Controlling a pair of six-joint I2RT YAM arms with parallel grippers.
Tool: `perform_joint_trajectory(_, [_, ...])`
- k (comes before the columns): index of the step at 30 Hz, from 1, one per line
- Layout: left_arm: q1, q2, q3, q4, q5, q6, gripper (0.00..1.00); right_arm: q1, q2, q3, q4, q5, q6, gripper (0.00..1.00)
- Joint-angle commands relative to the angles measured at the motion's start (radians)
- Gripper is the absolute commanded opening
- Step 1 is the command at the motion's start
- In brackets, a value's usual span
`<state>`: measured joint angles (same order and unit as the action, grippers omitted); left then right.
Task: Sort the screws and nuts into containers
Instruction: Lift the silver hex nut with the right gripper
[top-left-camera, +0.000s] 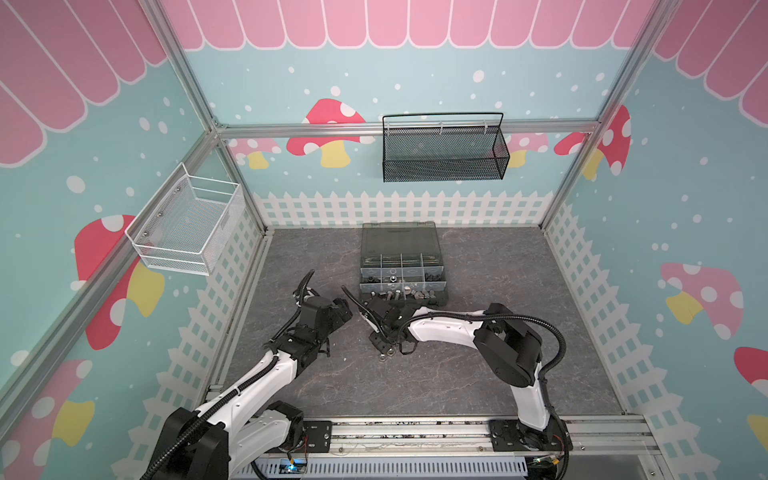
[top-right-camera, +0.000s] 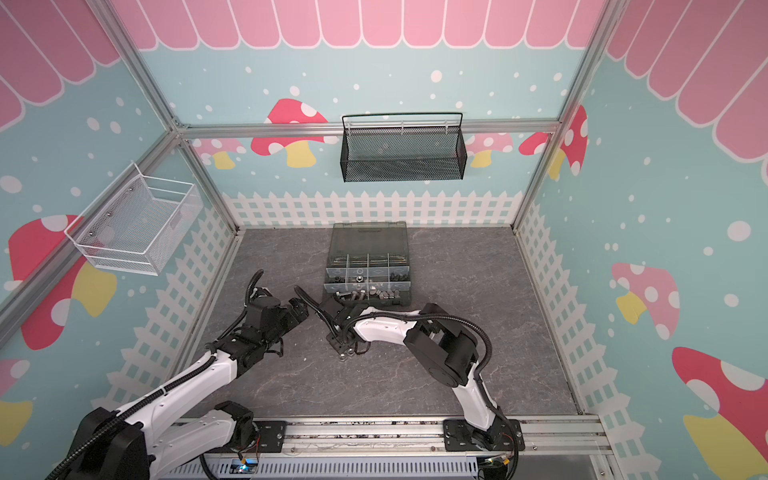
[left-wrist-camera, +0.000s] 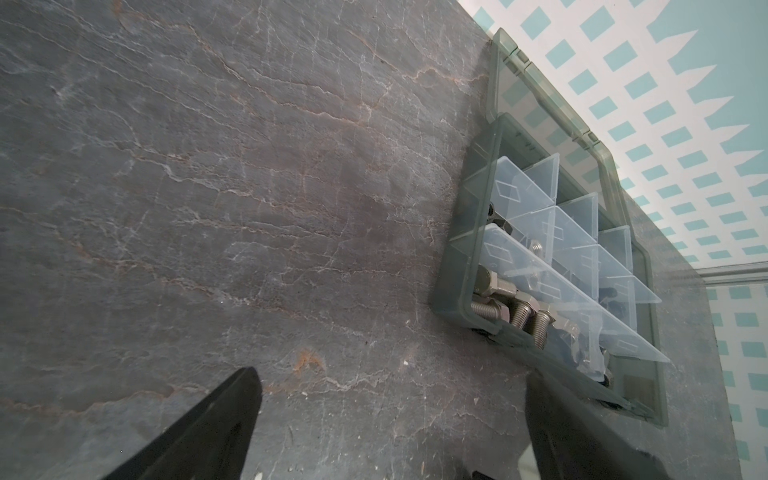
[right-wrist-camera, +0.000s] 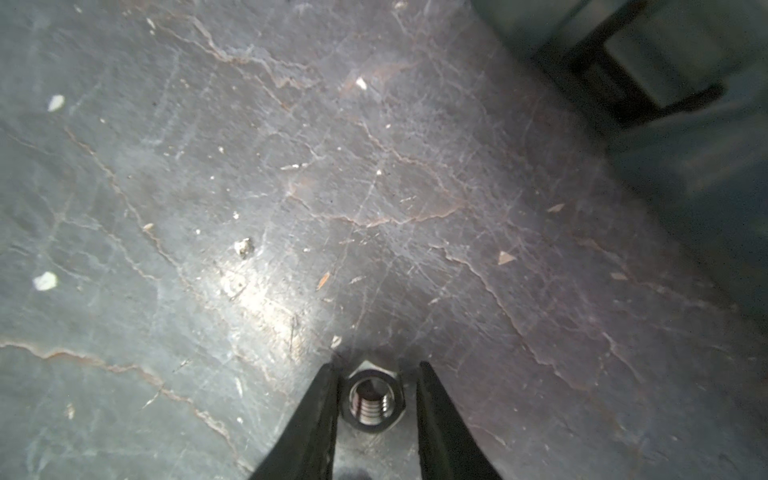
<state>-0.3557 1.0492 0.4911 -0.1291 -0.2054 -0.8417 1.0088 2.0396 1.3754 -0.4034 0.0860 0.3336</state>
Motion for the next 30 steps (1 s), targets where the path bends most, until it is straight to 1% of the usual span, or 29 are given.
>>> perform_joint_trajectory(1, [0.006, 0.003, 0.002, 0.014, 0.002, -0.016, 1.0, 0.004, 0.016, -0.049, -0.051, -0.008, 0.002, 0.29])
perform_joint_trajectory(17, [0.006, -0.006, 0.001, 0.006, 0.0, -0.019, 1.0, 0.005, -0.008, -0.069, -0.043, -0.003, 0.01, 0.11])
perform_joint_trajectory(23, [0.006, -0.006, 0.001, 0.006, -0.001, -0.019, 1.0, 0.004, -0.046, -0.09, -0.014, -0.013, 0.018, 0.03])
perform_joint_trajectory(27, [0.006, -0.005, 0.001, 0.007, -0.001, -0.02, 1.0, 0.002, -0.071, -0.092, -0.009, -0.005, 0.024, 0.0])
perform_joint_trajectory(30, [0.006, -0.004, -0.002, 0.006, -0.001, -0.02, 1.0, 0.0, -0.086, -0.092, -0.005, 0.003, 0.03, 0.0])
